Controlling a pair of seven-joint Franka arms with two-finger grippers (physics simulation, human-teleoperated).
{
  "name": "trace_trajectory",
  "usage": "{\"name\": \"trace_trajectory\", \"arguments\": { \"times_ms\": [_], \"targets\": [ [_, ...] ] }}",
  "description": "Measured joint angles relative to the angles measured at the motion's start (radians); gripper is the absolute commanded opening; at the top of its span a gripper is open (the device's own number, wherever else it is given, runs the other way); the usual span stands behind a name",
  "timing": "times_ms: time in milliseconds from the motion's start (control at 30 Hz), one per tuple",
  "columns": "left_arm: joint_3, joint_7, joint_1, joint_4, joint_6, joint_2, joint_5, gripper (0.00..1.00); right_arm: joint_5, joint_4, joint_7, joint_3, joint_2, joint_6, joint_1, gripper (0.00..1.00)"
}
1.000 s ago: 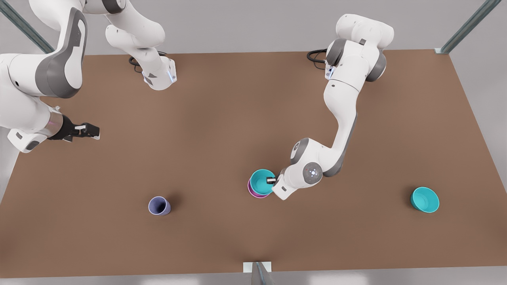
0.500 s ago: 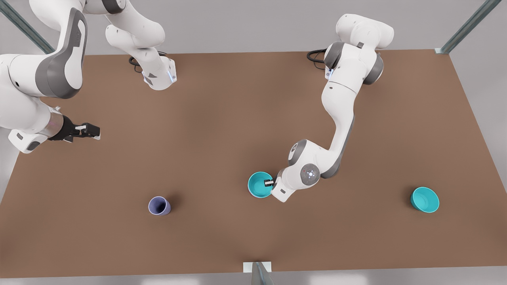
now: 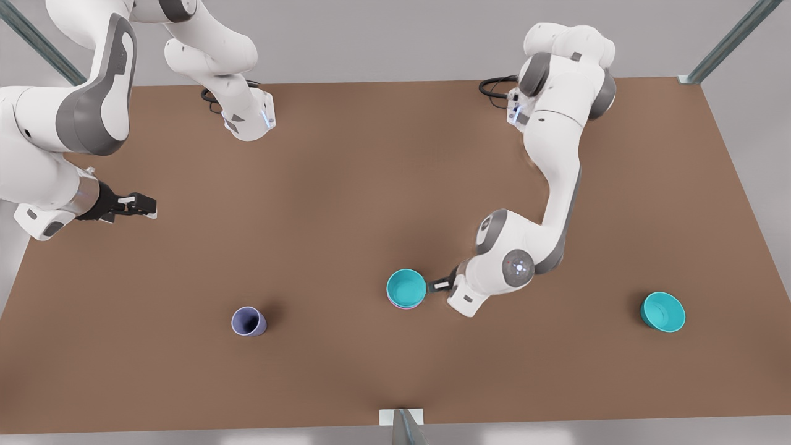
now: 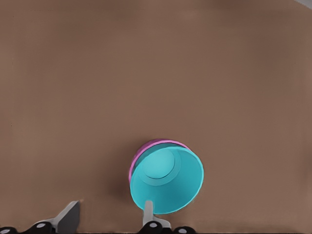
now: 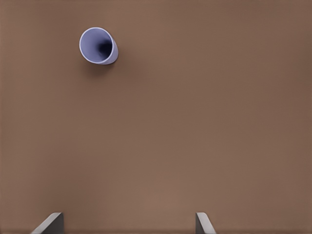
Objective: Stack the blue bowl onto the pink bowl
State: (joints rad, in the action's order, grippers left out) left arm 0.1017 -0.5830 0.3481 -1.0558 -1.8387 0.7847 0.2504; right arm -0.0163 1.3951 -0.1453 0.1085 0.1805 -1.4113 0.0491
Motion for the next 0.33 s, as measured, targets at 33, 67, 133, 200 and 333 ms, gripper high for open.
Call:
{"name": "trace_trajectory", "arguments": {
  "times_ms": [33, 67, 133, 200, 333],
  "targets": [
    [0.000, -0.002, -0.038, 0.001, 0.070, -0.073, -0.031, 1.00, 0.000, 0.000, 0.000, 0.000, 0.000, 0.000, 0.000, 1.00],
    [-0.001, -0.004, -0.073, 0.002, 0.137, -0.144, -0.057, 1.00, 0.000, 0.000, 0.000, 0.000, 0.000, -0.001, 0.000, 1.00],
    [0.005, -0.001, -0.097, -0.001, 0.264, -0.262, -0.131, 1.00, 0.000, -0.001, -0.001, 0.000, 0.000, -0.002, 0.000, 1.00],
    [0.003, 0.033, -0.105, -0.172, 0.344, -0.436, -0.202, 1.00, 0.000, -0.002, -0.001, 0.000, 0.000, -0.003, 0.000, 1.00],
    [-0.014, 0.101, -0.114, -0.254, 0.440, -0.535, -0.267, 1.00, 0.000, -0.002, -0.002, 0.000, 0.001, -0.004, 0.000, 1.00]
  ]
}}
